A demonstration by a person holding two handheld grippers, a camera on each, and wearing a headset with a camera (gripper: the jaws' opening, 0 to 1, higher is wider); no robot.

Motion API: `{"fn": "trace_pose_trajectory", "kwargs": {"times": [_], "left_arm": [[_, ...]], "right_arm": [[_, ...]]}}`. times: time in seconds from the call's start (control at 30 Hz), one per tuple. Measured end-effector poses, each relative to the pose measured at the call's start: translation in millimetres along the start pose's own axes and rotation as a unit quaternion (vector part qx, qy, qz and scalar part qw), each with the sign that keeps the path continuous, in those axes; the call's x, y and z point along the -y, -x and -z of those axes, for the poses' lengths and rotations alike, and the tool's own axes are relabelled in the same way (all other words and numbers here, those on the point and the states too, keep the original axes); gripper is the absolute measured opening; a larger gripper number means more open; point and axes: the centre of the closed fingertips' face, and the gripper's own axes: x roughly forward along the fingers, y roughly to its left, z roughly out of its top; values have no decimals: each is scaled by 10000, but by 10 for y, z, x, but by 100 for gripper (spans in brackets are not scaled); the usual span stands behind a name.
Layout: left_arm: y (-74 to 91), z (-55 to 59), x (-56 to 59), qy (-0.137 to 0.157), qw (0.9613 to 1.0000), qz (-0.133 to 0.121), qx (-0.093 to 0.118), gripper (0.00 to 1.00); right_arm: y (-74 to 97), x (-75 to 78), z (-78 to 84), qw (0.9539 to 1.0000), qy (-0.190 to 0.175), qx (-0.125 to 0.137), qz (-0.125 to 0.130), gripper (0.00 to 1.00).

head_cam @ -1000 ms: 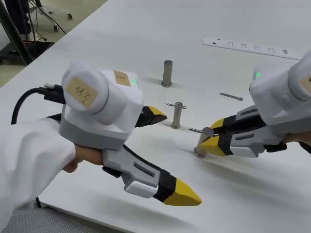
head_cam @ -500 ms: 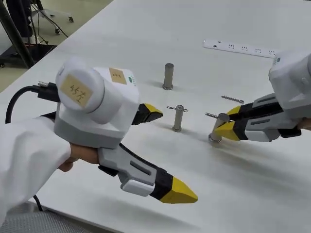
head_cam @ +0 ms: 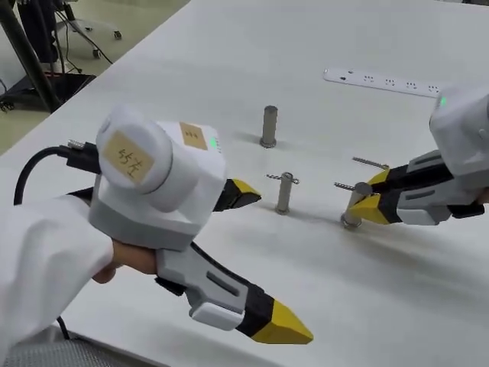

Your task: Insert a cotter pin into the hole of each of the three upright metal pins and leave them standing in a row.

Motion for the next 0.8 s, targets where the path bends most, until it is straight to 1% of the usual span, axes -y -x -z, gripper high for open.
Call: {"fn": "trace_pose_trajectory", "kwargs": {"times": [0.07, 0.2, 0.3, 0.37, 0.47, 0.53, 0.6, 0.8], "left_arm": [[1, 4, -8, -54, 10000, -29, -18, 99], [5, 0, -9, -35, 10000, -30, -5, 99], [15, 19, -50, -15, 9999, -123, -61, 99], [19, 17, -69, -48, 9998, -158, -60, 99], [20, 9, -63, 9, 9999, -138, -40, 99], [17, 17, -60, 70, 9999, -125, -69, 99], [13, 29, -59, 65, 9999, -126, -85, 99], [13, 45, -45, 98, 9998, -110, -97, 99]], "right_arm": [[-9, -6, 1, 10000, 4, -2, -11, 7], [-18, -18, 0, 10000, 54, 6, -40, 7], [-24, -29, 1, 10000, 45, 11, -75, 8], [-21, -31, 0, 10000, 44, 20, -84, 8], [-19, -38, -4, 9999, 51, 36, -102, 8], [-20, -49, -7, 9999, 9, 47, -117, 8], [-26, -64, -13, 9999, -49, 73, -135, 8], [-48, -82, -44, 9998, -29, 128, -138, 8]]}}
